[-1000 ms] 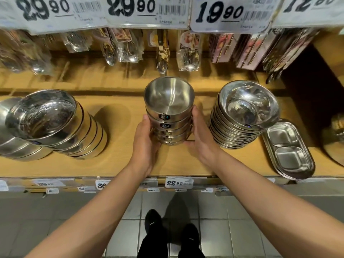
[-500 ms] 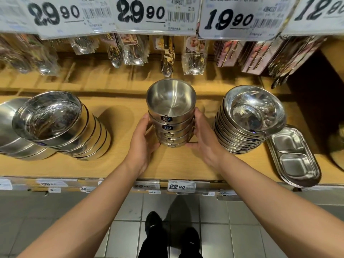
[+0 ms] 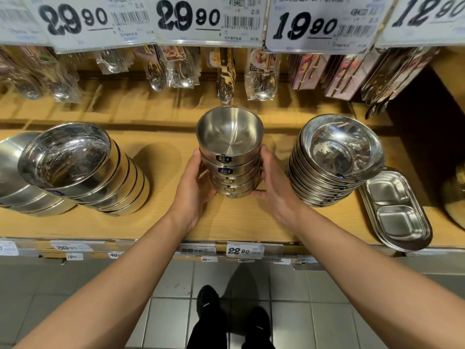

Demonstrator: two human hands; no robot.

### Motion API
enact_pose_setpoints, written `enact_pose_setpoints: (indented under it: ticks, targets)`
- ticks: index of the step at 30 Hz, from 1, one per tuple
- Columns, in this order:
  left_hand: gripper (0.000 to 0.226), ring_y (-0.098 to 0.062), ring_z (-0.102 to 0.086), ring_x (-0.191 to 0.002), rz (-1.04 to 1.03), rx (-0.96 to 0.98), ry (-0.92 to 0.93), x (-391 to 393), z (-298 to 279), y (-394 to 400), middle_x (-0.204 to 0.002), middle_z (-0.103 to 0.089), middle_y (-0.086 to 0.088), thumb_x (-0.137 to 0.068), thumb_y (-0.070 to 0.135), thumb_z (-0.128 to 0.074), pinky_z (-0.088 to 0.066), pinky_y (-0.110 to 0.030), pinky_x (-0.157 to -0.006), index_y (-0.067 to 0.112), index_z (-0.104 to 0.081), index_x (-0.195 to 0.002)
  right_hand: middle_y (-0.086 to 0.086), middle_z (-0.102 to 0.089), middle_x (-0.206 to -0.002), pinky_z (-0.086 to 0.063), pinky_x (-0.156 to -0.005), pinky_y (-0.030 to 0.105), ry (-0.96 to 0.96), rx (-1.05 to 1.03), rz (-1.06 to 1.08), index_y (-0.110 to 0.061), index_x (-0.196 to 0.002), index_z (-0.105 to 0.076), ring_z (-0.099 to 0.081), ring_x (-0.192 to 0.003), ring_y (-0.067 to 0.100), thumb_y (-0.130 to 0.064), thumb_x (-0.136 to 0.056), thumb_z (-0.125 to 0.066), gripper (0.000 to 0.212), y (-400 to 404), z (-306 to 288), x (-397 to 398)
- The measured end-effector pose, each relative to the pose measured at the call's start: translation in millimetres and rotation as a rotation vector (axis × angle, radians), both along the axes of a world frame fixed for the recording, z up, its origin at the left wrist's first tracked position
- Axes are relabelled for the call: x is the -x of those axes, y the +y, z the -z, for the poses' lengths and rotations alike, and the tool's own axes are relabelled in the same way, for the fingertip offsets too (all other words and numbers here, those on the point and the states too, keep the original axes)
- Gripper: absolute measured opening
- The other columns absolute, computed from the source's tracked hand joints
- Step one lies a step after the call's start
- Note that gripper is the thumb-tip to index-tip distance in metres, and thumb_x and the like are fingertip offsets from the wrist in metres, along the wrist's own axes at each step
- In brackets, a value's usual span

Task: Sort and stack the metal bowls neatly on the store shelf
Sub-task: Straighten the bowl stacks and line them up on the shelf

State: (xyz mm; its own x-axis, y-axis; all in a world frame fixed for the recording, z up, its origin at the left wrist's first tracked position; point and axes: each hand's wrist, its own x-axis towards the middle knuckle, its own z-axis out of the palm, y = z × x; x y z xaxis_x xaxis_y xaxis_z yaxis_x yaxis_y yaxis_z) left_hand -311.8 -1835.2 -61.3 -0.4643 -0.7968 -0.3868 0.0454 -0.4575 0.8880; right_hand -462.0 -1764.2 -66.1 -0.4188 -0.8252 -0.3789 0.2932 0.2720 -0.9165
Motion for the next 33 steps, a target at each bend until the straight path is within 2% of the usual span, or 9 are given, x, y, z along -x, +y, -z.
enact_pose_setpoints:
  ticks: [3, 11, 16, 21, 24, 27, 29, 31, 33]
  targets:
    - [0.037, 0.004, -0.069, -0.100, 0.000, 0.016, 0.002, -1, 1, 1, -0.108, -0.074, 0.023, -0.102, 0.058, -0.039, -0.057, -0.022, -0.074, 0.039, -0.068, -0.115, -0.042, -0.067, -0.084, -0.049, -0.079, 0.032, 0.002, -0.005, -0.006, -0.071, -0.074, -0.064, -0.063, -0.082, -0.020, -0.062, -0.101, -0.032, 0.043, -2, 0, -1]
    - [0.044, -0.010, -0.058, -0.124, -0.036, -0.006, 0.018, -6, 3, -1, -0.124, -0.069, 0.017, -0.097, 0.062, -0.044, -0.051, -0.037, -0.089, 0.036, -0.067, -0.125, -0.046, -0.064, -0.079, -0.046, -0.073, 0.032, -0.020, 0.027, -0.007, -0.074, -0.072, -0.062, -0.059, -0.074, -0.026, -0.061, -0.099, -0.032, 0.042, -3, -2, -6]
    - [0.042, -0.009, -0.059, -0.124, -0.027, -0.005, 0.015, -8, 6, -3, -0.123, -0.070, 0.018, -0.098, 0.063, -0.044, -0.052, -0.037, -0.089, 0.039, -0.067, -0.124, -0.041, -0.068, -0.088, -0.047, -0.074, 0.033, -0.014, 0.011, -0.023, -0.069, -0.084, -0.066, -0.062, -0.080, -0.021, -0.066, -0.094, -0.034, 0.034, -6, 1, -7]
    - [0.048, -0.009, -0.060, -0.123, -0.025, 0.001, 0.018, -9, 7, -7, -0.128, -0.068, 0.015, -0.100, 0.061, -0.041, -0.052, -0.036, -0.088, 0.032, -0.063, -0.132, -0.046, -0.064, -0.081, -0.046, -0.077, 0.033, -0.039, -0.016, -0.033, -0.073, -0.076, -0.063, -0.060, -0.076, -0.025, -0.061, -0.100, -0.031, 0.042, -8, 0, -9]
    - [0.042, -0.001, -0.066, -0.112, 0.009, 0.020, 0.010, -11, 7, -9, -0.124, -0.070, 0.018, -0.100, 0.061, -0.041, -0.054, -0.033, -0.085, 0.038, -0.066, -0.123, -0.042, -0.067, -0.082, -0.047, -0.078, 0.033, -0.054, -0.040, -0.036, -0.071, -0.073, -0.064, -0.061, -0.077, -0.023, -0.061, -0.102, -0.030, 0.045, -9, -2, -10]
    - [0.044, -0.002, -0.064, -0.115, 0.024, 0.020, -0.007, -14, 6, -9, -0.125, -0.069, 0.019, -0.099, 0.062, -0.040, -0.050, -0.038, -0.092, 0.038, -0.065, -0.125, -0.038, -0.070, -0.085, -0.047, -0.080, 0.034, -0.064, -0.069, -0.027, -0.066, -0.082, -0.067, -0.064, -0.079, -0.019, -0.060, -0.103, -0.031, 0.042, -7, -4, -10]
    - [0.048, -0.007, -0.055, -0.128, 0.015, 0.013, -0.029, -18, 3, -7, -0.135, -0.063, 0.017, -0.100, 0.061, -0.039, -0.042, -0.046, -0.104, 0.036, -0.061, -0.134, -0.039, -0.069, -0.089, -0.046, -0.090, 0.039, -0.064, -0.075, -0.025, -0.065, -0.089, -0.064, -0.065, -0.086, -0.014, -0.059, -0.104, -0.032, 0.036, 0, -8, -11]
    - [0.047, -0.011, -0.046, -0.136, -0.013, 0.008, -0.055, -25, -2, -4, -0.145, -0.055, 0.012, -0.102, 0.057, -0.038, -0.038, -0.048, -0.109, 0.037, -0.056, -0.141, -0.042, -0.060, -0.106, -0.037, -0.107, 0.048, -0.055, -0.091, -0.018, -0.070, -0.098, -0.058, -0.053, -0.109, -0.011, -0.059, -0.104, -0.031, 0.030, 11, -12, -14]
    - [0.048, -0.015, -0.043, -0.136, -0.060, -0.017, -0.072, -34, -7, 2, -0.147, -0.049, 0.006, -0.104, 0.052, -0.038, -0.038, -0.049, -0.112, 0.033, -0.050, -0.147, -0.022, -0.047, -0.147, -0.031, -0.116, 0.052, -0.078, -0.118, 0.012, -0.051, -0.141, -0.045, -0.036, -0.140, 0.007, -0.057, -0.106, -0.031, 0.038, 27, -15, -14]
